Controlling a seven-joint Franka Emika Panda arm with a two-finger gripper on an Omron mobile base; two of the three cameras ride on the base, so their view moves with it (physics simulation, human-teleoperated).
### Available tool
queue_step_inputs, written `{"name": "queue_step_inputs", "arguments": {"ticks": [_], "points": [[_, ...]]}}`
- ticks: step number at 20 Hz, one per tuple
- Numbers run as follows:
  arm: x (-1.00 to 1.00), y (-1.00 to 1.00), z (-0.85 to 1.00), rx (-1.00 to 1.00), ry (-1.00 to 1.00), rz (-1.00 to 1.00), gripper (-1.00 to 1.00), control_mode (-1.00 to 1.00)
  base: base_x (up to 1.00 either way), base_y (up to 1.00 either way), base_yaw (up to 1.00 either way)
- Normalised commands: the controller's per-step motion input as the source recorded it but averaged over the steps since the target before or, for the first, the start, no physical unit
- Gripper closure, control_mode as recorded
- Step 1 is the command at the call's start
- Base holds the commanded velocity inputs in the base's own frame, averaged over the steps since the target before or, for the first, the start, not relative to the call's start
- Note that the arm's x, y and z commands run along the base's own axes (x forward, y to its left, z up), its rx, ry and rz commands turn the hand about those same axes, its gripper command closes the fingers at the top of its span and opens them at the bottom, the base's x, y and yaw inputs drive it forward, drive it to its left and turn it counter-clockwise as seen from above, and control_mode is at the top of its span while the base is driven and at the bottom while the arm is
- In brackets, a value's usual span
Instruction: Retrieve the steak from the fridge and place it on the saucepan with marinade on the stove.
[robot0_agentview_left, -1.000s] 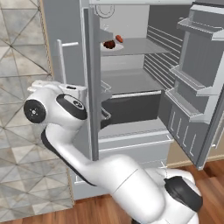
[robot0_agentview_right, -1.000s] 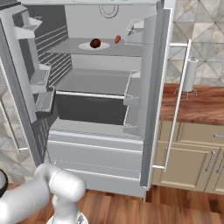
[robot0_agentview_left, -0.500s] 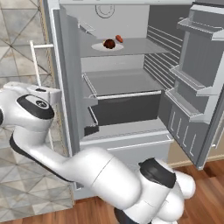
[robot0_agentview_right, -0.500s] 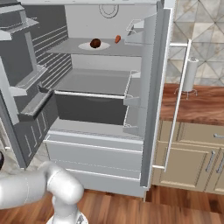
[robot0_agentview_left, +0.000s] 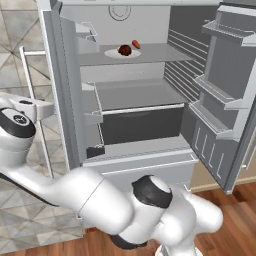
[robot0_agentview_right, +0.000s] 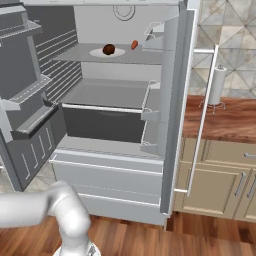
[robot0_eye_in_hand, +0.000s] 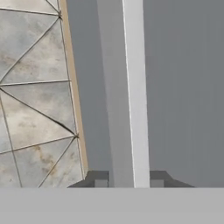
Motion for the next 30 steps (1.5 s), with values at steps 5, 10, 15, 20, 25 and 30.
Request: {"name": "queue_step_inputs", "arguments": {"ticks": [5,10,15,20,25,30], "points": [[0.00,0.00,0.00,0.00,0.00,0.00,1.00,-1.00,0.00,0.00,0.00],[0.00,0.00,0.00,0.00,0.00,0.00,-1.00,-1.00,0.00,0.00,0.00],[0.00,0.00,0.00,0.00,0.00,0.00,-1.00,-1.00,0.00,0.00,0.00],[0.00,0.00,0.00,0.00,0.00,0.00,-1.00,-1.00,0.00,0.00,0.00],[-0.11,-0.01,0.00,0.00,-0.02,0.03,-1.00,-1.00,0.00,0.00,0.00],[-0.65,-0.08,0.00,0.00,-0.04,0.09,-1.00,-1.00,0.00,0.00,0.00]]}}
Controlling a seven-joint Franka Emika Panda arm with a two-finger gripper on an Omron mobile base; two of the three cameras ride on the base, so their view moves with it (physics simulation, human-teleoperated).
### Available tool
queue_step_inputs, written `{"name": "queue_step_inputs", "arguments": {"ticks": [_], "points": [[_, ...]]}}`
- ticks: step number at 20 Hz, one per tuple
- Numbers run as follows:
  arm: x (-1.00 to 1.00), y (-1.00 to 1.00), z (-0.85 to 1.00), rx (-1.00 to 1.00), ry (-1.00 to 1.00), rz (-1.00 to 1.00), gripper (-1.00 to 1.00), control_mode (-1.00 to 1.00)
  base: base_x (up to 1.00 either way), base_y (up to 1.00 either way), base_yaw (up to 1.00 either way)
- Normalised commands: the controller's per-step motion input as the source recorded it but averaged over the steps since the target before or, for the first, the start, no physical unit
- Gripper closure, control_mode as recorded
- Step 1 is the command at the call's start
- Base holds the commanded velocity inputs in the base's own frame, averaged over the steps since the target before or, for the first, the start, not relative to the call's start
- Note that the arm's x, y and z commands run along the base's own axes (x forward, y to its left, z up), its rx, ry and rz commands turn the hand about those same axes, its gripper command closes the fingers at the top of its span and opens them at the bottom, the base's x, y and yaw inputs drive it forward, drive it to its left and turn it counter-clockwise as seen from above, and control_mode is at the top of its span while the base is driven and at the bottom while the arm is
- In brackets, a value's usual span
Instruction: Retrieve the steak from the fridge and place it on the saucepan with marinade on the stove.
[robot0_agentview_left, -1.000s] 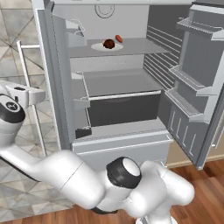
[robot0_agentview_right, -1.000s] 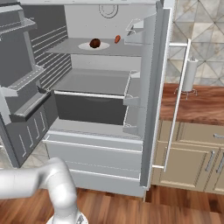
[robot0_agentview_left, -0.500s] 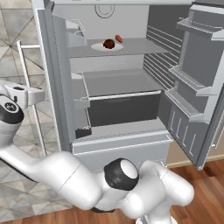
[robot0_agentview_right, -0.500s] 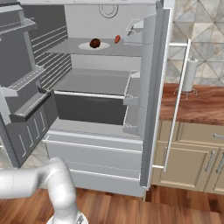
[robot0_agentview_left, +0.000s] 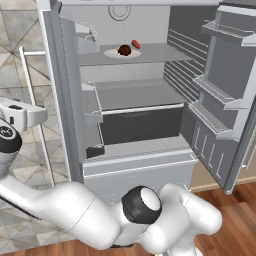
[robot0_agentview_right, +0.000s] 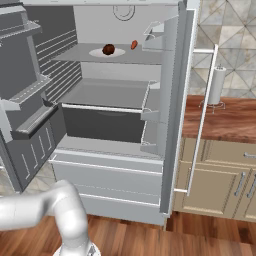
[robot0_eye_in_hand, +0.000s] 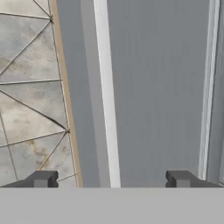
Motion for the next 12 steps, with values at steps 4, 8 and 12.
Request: {"name": "queue_step_inputs", "arguments": {"ticks": [4,8,12], "points": [[-0.82,-0.33,0.06,0.00,-0.05,0.10,-1.00,-1.00,0.00,0.00,0.00],[-0.38,-0.74,0.21,0.00,0.00,0.03,-1.00,-1.00,0.00,0.00,0.00],[-0.09,-1.00,0.14,0.00,0.00,0.06,-1.00,-1.00,0.00,0.00,0.00]]}}
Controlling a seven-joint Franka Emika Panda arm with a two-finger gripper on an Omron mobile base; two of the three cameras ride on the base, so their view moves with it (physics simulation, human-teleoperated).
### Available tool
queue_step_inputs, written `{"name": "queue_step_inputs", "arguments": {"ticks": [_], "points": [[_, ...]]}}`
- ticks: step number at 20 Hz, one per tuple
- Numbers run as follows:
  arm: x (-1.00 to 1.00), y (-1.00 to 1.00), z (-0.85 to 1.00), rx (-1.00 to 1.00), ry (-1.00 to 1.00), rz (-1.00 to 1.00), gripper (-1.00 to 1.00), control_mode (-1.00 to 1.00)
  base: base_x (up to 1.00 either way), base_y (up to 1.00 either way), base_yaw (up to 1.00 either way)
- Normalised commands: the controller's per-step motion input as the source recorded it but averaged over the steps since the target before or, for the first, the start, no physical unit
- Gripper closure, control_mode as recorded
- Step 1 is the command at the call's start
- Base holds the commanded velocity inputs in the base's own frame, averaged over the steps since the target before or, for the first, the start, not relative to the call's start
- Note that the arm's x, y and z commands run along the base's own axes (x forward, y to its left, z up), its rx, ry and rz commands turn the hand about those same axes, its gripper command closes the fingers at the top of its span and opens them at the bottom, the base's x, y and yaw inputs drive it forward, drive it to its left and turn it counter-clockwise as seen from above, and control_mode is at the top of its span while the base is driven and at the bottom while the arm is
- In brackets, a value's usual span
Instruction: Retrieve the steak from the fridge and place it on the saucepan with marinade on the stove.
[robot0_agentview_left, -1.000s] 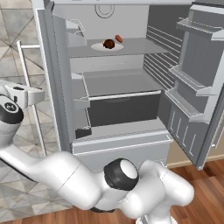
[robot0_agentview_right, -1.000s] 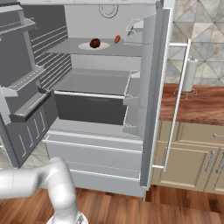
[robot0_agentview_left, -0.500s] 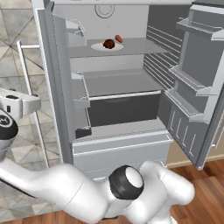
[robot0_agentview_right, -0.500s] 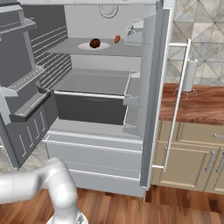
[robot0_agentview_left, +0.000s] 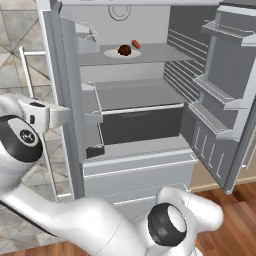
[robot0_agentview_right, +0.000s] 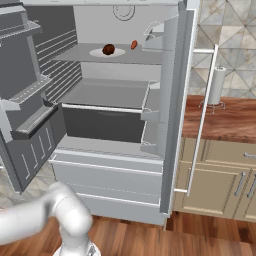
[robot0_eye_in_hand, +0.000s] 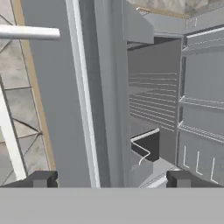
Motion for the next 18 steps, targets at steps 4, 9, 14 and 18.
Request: {"name": "queue_step_inputs", "arguments": {"ticks": [4,9,14,18], "points": [[-0.15,-1.00,0.08,0.02,0.00,0.09,-1.00,-1.00,0.00,0.00,0.00],[-0.08,-1.00,0.06,0.00,0.00,0.08,-1.00,-1.00,0.00,0.00,0.00],[0.00,-1.00,0.00,0.01,0.02,0.10,-1.00,-1.00,0.00,0.00,0.00],[0.08,-1.00,0.00,0.05,0.05,0.14,-1.00,-1.00,0.00,0.00,0.00]]}}
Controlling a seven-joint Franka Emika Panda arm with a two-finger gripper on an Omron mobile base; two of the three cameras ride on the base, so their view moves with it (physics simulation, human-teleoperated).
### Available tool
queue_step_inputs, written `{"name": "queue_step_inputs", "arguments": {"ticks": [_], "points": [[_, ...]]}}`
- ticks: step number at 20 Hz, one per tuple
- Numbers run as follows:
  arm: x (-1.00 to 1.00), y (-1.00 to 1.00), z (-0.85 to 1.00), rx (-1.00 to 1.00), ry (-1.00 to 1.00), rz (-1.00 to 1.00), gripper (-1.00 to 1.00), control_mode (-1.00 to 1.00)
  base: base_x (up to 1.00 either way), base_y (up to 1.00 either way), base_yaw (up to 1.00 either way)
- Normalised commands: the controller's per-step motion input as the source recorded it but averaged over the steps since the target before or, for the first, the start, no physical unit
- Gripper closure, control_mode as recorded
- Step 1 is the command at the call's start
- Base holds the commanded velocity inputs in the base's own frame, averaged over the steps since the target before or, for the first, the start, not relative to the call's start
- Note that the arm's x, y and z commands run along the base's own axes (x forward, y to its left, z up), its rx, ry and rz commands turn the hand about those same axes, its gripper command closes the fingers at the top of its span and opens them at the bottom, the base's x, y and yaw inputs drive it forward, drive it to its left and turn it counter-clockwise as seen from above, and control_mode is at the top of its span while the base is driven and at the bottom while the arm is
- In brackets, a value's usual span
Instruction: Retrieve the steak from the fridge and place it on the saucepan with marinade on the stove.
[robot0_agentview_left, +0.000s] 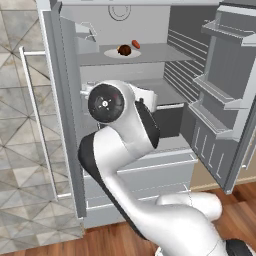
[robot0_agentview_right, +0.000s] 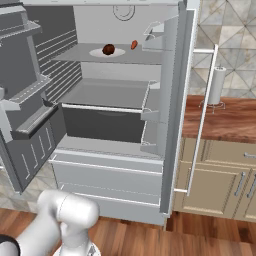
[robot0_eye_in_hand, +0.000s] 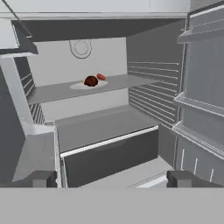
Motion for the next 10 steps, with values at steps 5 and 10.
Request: {"name": "queue_step_inputs", "arguments": {"ticks": [5,10], "points": [[0.31,-0.89,0.00,0.07,0.08,0.13,-1.00,-1.00,0.00,0.00,0.00],[0.50,-0.53,0.00,0.08,0.16,0.07,-1.00,-1.00,0.00,0.00,0.00]]}}
